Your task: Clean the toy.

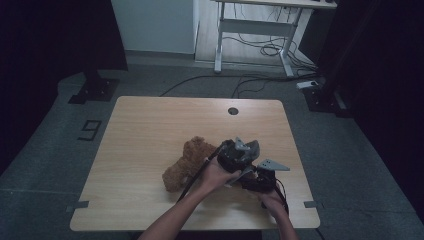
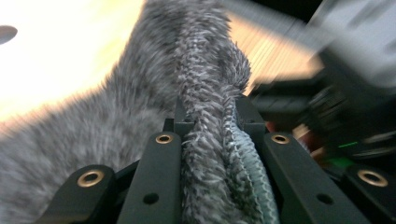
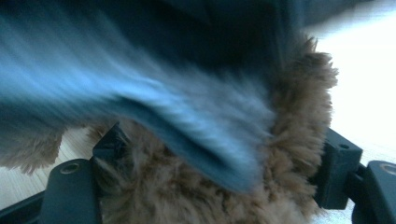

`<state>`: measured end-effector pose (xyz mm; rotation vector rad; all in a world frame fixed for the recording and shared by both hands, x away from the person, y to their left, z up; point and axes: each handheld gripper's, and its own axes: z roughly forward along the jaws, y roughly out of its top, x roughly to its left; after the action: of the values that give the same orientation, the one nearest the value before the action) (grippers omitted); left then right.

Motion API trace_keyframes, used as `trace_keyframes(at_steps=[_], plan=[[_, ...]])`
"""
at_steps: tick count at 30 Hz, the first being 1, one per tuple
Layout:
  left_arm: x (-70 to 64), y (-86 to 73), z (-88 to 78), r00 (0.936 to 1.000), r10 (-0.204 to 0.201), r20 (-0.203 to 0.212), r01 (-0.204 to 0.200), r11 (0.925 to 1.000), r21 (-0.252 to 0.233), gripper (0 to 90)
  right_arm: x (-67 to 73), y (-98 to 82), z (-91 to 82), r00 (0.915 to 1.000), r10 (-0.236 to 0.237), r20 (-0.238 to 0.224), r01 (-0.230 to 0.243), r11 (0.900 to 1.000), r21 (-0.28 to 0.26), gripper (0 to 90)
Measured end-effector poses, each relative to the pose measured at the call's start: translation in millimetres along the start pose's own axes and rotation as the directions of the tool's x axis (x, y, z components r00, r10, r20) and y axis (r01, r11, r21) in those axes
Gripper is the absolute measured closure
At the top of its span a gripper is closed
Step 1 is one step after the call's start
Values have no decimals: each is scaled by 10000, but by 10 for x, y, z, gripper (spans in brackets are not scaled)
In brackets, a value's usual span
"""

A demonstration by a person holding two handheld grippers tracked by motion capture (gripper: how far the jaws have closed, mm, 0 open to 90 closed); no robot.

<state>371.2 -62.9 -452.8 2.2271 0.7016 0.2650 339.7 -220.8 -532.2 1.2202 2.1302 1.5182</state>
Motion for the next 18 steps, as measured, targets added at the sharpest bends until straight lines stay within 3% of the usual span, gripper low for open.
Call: trace_keyframes(at_steps=[2, 4, 8, 11, 12, 18], plan=[[9, -28, 6, 9999, -148, 55, 149, 9998, -154, 753, -2, -1, -1, 10000, -13, 23, 13, 10000, 56, 248], [95, -66, -68, 9978, -601, 268, 608, 9978, -265, 755, -1, -4, 0, 10000, -58, 7, 58, 10000, 59, 249], [219, -148, -226, 9965, -521, -654, 512, 9986, -160, 756, 12, 6, 8, 9999, -83, 129, 82, 9999, 66, 255], [396, -279, -389, 9923, -1000, -735, 985, 9949, -237, 756, 15, 5, 7, 9998, -84, 159, 83, 9999, 64, 261], [452, -326, -456, 9904, -1190, -703, 1169, 9926, -334, 756, 19, 5, 9, 9998, -109, 167, 108, 9999, 52, 261], [740, -590, -878, 9725, -1841, -1426, 1742, 9815, -796, 757, 27, 8, 16, 9998, 8, 219, -8, 10000, 13, 259]])
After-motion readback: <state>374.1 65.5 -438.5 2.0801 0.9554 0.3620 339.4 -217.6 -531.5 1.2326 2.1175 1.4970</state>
